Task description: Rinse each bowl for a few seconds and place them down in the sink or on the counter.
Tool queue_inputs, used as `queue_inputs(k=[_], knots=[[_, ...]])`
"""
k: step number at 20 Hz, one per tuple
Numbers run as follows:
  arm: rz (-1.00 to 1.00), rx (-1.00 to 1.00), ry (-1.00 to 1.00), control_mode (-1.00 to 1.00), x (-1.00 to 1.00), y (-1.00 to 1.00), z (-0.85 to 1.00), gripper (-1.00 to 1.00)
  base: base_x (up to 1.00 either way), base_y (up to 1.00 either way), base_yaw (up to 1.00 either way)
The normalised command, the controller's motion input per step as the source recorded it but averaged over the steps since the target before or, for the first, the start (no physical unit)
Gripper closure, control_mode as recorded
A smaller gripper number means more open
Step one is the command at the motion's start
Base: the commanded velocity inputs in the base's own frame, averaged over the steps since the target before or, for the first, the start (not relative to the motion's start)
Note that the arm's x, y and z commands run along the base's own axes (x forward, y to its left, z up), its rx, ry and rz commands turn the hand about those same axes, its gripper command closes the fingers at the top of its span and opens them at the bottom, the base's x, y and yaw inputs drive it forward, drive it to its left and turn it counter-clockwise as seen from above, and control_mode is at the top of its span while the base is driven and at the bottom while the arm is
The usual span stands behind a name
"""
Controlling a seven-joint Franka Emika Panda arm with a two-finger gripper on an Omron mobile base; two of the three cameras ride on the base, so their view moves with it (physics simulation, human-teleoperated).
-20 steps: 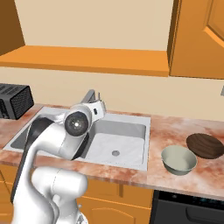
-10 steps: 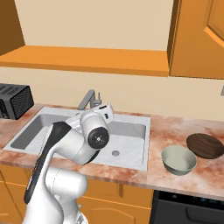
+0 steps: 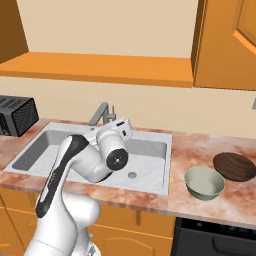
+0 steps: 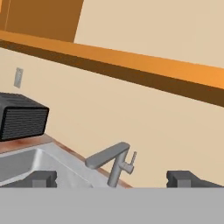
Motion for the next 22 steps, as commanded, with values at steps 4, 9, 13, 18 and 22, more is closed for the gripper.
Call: queue_inputs(k=[4,9,13,18,22], knots=[[0.01,0.05,0.00,-1.00,0.40,0.00,-0.09,-1.00,0.00,0.00,0.00],[0.01,0.04,0.00,-1.00,0.39,0.01,-0.12,-1.00,0.00,0.00,0.00],[0.00,0.00,0.00,-1.00,0.34,0.13,-0.20,-1.00,0.00,0.00,0.00],[0.00,0.00,0.00,-1.00,0.32,0.10,-0.21,-1.00,0.00,0.00,0.00],[0.00,0.03,-0.01,-1.00,0.31,0.07,-0.10,-1.00,0.00,0.00,0.00]])
